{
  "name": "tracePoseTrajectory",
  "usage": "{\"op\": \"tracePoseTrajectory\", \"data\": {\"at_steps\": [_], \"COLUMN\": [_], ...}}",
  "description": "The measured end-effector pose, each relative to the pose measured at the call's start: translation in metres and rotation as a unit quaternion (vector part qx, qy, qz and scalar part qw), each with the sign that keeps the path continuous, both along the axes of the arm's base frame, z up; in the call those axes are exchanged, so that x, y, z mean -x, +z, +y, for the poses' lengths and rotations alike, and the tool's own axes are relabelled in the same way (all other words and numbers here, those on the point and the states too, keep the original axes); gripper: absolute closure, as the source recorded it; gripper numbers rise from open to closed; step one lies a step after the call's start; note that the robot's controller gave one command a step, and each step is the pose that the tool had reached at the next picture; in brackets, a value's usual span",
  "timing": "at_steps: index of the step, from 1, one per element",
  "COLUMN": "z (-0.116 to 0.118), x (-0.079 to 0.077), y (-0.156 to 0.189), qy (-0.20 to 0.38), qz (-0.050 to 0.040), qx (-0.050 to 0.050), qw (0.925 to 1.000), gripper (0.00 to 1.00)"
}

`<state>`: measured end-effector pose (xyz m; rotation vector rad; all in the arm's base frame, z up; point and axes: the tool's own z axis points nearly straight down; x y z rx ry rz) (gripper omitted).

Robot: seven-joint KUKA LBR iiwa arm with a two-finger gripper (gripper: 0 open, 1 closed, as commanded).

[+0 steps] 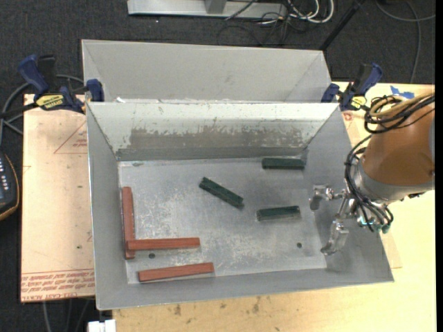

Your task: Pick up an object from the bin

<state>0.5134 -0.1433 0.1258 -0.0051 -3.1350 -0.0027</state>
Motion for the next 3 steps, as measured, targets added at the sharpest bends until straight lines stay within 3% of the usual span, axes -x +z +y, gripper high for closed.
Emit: {"op": "tracePoseTrajectory", "data": {"at_steps": [1, 2, 3], "z": [0.061, 0.057, 0.055], "x": [-0.065, -0.065, -0.077], "y": [-0.058, -0.055, 0.08], "qy": [0.061, 0.058, 0.075], "qz": [-0.0048, -0.0047, -0.0096], "qx": [-0.001, 0.001, 0.002], "qw": [0.9981, 0.9983, 0.9971], "gripper": [0.0, 1.0, 1.0]}}
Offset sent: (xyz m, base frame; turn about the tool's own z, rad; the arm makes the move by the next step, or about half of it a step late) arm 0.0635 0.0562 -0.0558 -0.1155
